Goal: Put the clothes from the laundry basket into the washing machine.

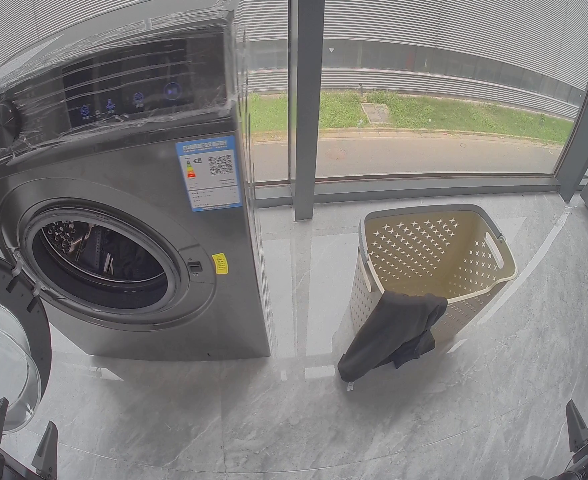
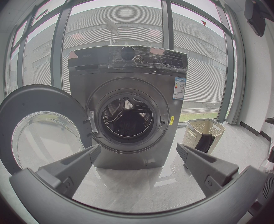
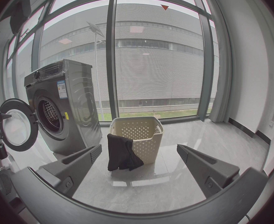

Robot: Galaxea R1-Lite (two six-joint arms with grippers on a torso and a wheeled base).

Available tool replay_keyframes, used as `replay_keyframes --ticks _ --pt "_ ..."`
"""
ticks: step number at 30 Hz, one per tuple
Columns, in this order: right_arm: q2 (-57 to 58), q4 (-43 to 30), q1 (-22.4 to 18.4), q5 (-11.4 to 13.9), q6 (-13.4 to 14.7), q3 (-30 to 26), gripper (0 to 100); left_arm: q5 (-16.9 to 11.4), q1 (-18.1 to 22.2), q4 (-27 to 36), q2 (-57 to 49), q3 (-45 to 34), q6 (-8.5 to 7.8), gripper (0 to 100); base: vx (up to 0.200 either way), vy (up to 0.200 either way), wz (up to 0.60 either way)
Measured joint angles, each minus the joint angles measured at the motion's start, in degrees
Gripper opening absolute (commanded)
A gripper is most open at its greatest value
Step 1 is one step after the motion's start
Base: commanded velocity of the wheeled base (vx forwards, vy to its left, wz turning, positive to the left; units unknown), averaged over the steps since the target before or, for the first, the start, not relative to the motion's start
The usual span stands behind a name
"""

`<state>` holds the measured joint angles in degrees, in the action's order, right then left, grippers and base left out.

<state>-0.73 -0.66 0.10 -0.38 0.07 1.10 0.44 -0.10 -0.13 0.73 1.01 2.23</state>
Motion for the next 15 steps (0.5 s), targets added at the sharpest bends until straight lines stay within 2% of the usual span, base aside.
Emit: replay_keyframes --ticks 5,14,15 --pt "-0.01 0.77 0.09 0.93 -0.07 -0.09 100 0.13 0.0 -0.02 0.0 0.0 -0.13 100 0.0 -0.2 0.0" --pt "-0.04 0.73 0.09 0.98 -0.12 -0.09 100 0.1 0.0 0.06 0.01 0.0 -0.51 100 0.0 0.0 0.0" --pt "-0.04 0.71 0.09 0.95 -0.15 -0.09 100 0.11 0.0 0.06 0.01 0.0 -0.4 100 0.0 -0.2 0.0"
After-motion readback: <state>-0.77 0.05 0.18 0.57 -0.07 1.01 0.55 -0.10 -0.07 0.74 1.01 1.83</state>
